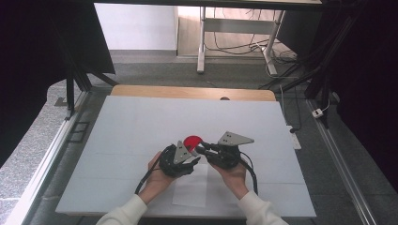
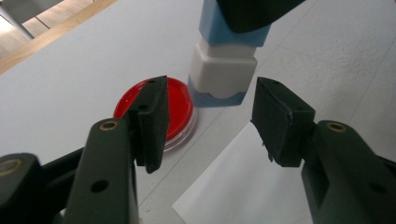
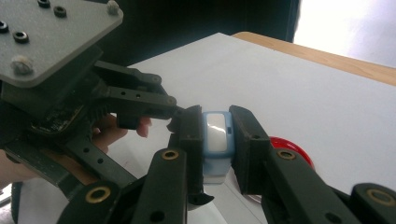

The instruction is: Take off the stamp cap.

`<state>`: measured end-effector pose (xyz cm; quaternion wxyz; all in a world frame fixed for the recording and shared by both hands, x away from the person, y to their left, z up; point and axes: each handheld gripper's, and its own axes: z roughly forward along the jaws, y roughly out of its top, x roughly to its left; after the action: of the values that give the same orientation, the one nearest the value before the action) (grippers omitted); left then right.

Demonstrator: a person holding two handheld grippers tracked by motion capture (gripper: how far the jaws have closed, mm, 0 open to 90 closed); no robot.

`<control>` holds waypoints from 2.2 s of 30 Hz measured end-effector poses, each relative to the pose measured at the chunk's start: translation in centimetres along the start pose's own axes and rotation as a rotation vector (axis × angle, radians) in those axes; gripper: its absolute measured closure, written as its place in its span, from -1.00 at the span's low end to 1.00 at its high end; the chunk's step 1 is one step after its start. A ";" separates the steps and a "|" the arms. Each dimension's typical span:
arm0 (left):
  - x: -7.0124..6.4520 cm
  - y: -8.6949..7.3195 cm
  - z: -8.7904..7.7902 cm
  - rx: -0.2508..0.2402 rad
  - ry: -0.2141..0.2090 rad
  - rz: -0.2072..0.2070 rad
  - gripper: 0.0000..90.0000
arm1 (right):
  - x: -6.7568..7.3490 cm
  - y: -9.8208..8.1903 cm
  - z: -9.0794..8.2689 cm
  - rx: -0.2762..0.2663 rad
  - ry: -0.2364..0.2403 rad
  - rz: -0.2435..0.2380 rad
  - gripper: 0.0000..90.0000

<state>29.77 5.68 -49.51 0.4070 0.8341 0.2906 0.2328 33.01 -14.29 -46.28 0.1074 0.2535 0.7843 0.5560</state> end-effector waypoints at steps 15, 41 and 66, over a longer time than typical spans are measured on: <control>-0.5 0.1 0.2 -0.004 0.017 0.039 0.25 | -0.3 -0.2 0.0 -0.007 0.002 0.028 0.67; -0.7 0.1 0.2 0.002 0.056 0.073 0.41 | -0.4 -0.4 -0.1 -0.030 0.002 0.065 0.67; -1.0 -0.2 0.3 0.025 0.070 0.103 0.46 | -0.2 -0.8 0.0 -0.033 -0.017 0.080 0.68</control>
<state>29.20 4.95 -49.95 0.3735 0.8443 0.2644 0.2788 32.94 -14.61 -46.98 0.0957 0.2876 0.7631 0.5708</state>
